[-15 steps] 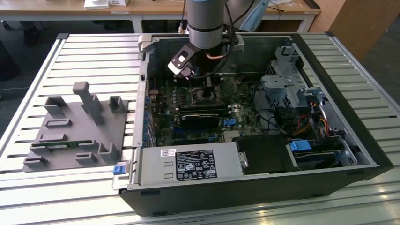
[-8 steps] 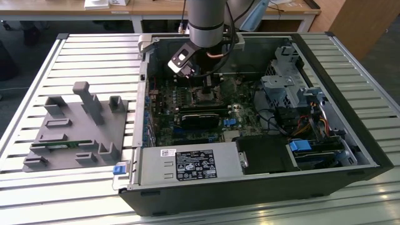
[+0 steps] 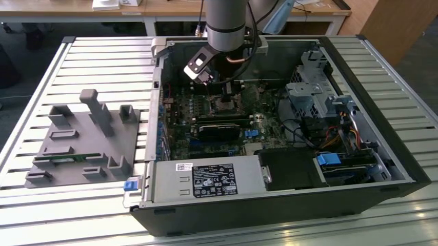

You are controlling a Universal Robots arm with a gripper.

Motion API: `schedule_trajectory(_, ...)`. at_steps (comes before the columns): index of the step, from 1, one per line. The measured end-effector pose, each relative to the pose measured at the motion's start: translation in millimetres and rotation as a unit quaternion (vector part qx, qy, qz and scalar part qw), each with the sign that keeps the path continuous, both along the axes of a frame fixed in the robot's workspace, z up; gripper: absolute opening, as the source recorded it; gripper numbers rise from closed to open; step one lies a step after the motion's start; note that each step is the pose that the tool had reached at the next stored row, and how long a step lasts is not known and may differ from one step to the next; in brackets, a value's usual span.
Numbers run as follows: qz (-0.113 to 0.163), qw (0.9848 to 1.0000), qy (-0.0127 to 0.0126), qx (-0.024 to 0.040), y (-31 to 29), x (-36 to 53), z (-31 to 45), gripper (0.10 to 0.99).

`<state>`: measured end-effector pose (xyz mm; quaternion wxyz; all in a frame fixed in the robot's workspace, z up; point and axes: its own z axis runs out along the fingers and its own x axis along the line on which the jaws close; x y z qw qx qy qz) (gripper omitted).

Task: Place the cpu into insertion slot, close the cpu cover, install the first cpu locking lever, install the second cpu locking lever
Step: 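Place the cpu into insertion slot, then close the cpu cover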

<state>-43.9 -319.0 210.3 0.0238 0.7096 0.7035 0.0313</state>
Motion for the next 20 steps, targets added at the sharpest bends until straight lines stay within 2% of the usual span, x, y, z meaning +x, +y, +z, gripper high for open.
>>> schedule_trajectory(18,0.0,1.0,0.0001,0.0001,0.0,0.0,4.2,0.106)
schedule_trajectory(20,0.0,1.0,0.0001,0.0001,0.0,0.0,7.7,0.106)
